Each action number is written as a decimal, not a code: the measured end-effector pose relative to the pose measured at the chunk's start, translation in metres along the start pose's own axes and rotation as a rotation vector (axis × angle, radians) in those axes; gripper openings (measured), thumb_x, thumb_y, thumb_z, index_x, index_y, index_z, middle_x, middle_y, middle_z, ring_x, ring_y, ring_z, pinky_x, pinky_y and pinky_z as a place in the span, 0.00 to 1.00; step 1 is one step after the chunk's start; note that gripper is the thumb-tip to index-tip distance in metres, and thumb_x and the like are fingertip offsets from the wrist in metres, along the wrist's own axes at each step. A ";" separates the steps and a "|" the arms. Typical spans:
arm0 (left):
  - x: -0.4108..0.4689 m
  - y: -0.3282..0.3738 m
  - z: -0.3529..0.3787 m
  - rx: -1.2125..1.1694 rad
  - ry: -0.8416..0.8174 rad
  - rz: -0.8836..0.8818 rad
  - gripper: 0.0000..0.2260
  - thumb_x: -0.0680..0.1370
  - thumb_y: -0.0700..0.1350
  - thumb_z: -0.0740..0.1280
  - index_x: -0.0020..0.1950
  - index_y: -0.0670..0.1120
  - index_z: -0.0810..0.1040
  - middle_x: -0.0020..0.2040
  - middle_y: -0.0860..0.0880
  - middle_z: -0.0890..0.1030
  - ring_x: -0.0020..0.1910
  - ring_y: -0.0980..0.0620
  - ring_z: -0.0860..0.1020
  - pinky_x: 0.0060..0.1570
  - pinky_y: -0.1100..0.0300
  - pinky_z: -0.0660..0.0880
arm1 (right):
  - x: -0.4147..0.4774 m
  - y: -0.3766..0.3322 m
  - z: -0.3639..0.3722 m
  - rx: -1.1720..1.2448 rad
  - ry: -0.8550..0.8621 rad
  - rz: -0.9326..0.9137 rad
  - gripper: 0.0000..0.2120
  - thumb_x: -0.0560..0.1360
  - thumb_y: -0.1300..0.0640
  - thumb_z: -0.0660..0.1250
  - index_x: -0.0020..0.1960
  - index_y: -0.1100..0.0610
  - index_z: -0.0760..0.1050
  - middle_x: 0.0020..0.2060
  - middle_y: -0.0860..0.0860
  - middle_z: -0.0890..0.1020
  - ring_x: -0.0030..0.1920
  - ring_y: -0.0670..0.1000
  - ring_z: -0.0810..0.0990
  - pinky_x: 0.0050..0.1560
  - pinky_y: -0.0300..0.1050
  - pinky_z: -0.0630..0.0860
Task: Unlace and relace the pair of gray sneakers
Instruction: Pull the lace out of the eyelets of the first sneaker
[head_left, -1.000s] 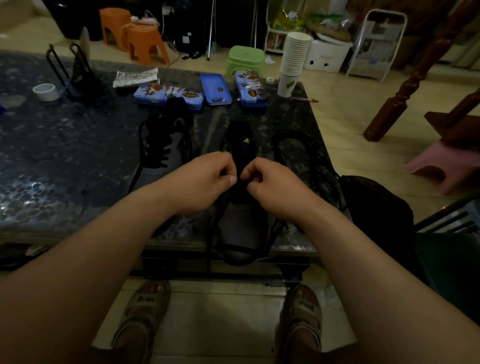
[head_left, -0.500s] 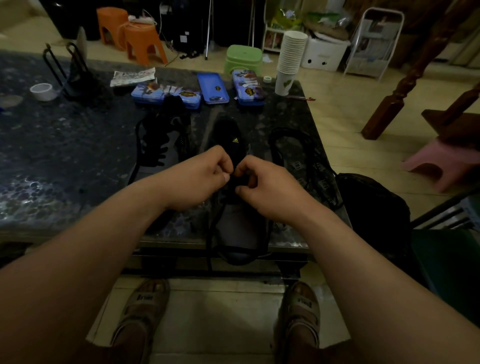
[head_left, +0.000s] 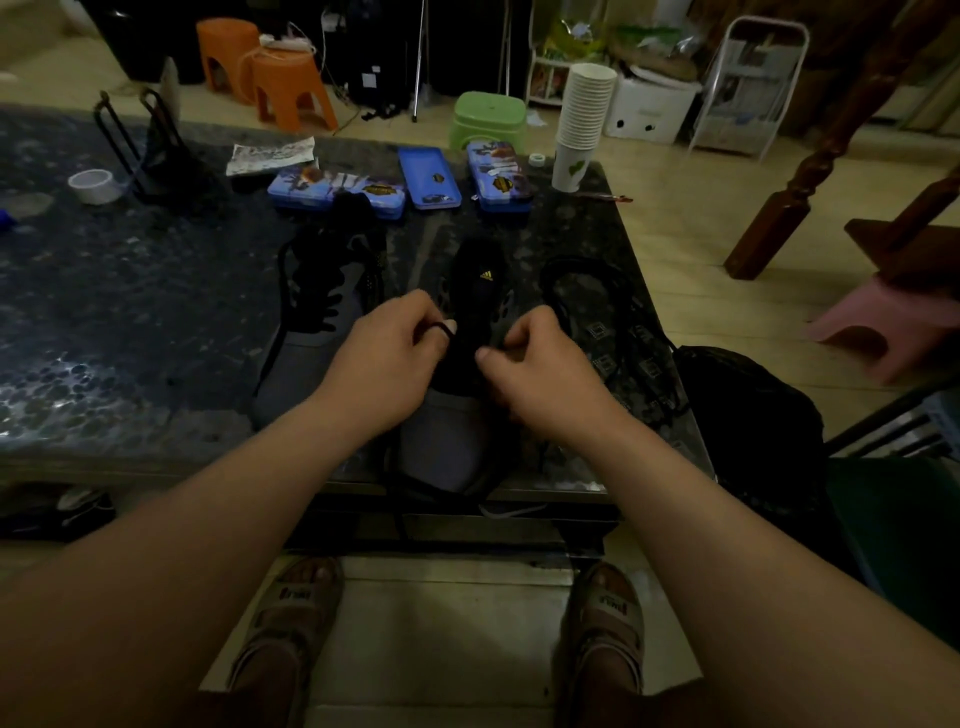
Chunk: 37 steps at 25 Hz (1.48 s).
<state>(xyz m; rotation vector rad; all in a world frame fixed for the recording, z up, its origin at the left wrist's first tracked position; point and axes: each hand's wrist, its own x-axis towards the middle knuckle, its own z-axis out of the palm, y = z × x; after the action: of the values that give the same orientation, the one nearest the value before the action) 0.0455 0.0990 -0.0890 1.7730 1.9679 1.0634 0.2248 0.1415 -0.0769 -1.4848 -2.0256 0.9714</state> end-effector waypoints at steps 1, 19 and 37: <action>-0.002 0.000 0.002 -0.145 -0.017 -0.070 0.08 0.83 0.50 0.68 0.45 0.49 0.77 0.38 0.52 0.80 0.37 0.56 0.75 0.38 0.57 0.71 | 0.004 -0.001 -0.001 0.024 0.010 0.068 0.19 0.76 0.35 0.67 0.51 0.50 0.68 0.42 0.50 0.83 0.41 0.53 0.84 0.46 0.57 0.83; -0.006 0.008 -0.045 -0.578 -0.209 -0.070 0.14 0.79 0.36 0.72 0.37 0.45 0.72 0.40 0.40 0.77 0.44 0.49 0.74 0.46 0.65 0.73 | 0.022 -0.012 -0.012 -0.254 0.148 0.016 0.16 0.78 0.49 0.60 0.34 0.56 0.70 0.39 0.58 0.81 0.41 0.61 0.79 0.40 0.48 0.72; -0.012 0.005 -0.029 0.027 -0.370 -0.074 0.11 0.81 0.52 0.70 0.43 0.46 0.80 0.42 0.50 0.79 0.38 0.54 0.77 0.39 0.61 0.72 | 0.011 -0.009 -0.013 -0.267 0.012 0.023 0.20 0.77 0.40 0.61 0.34 0.53 0.70 0.35 0.52 0.79 0.38 0.56 0.79 0.35 0.46 0.67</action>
<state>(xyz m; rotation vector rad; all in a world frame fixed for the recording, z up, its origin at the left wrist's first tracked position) 0.0330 0.0785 -0.0689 1.7466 1.8079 0.6320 0.2248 0.1536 -0.0628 -1.6465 -2.2024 0.7190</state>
